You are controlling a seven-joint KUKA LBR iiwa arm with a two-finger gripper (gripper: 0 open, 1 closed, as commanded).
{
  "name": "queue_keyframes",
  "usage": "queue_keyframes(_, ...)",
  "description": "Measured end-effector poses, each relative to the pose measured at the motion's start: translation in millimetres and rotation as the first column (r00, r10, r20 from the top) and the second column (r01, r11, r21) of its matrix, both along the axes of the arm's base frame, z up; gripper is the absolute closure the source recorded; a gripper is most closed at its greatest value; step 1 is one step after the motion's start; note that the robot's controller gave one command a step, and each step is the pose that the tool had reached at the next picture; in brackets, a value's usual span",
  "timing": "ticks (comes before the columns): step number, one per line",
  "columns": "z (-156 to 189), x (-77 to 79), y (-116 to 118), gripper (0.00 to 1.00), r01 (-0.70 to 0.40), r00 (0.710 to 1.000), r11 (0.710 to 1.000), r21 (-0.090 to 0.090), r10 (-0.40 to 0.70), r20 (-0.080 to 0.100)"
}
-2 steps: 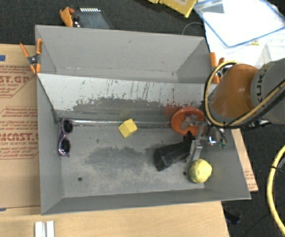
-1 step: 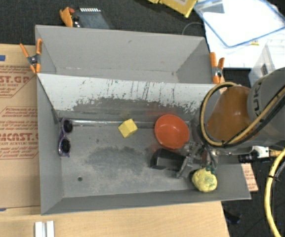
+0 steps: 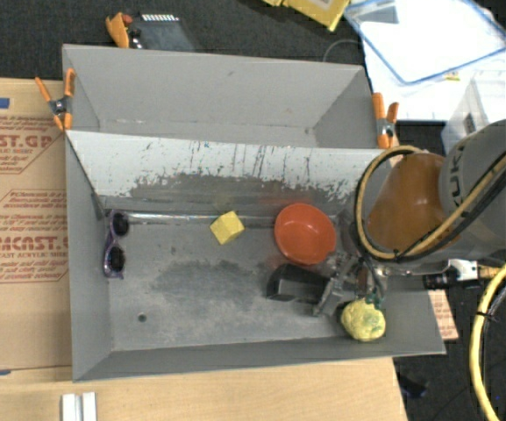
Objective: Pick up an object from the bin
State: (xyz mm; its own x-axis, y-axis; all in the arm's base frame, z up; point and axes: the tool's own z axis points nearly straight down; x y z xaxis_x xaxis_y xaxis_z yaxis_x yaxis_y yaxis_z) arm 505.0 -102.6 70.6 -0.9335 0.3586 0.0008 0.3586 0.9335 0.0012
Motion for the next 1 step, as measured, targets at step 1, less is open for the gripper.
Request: queue_keyframes(1, 33.1, -3.9, 1.2, 1.0, 0.0, 1.0, 1.0, 0.003, 0.0, -0.013)
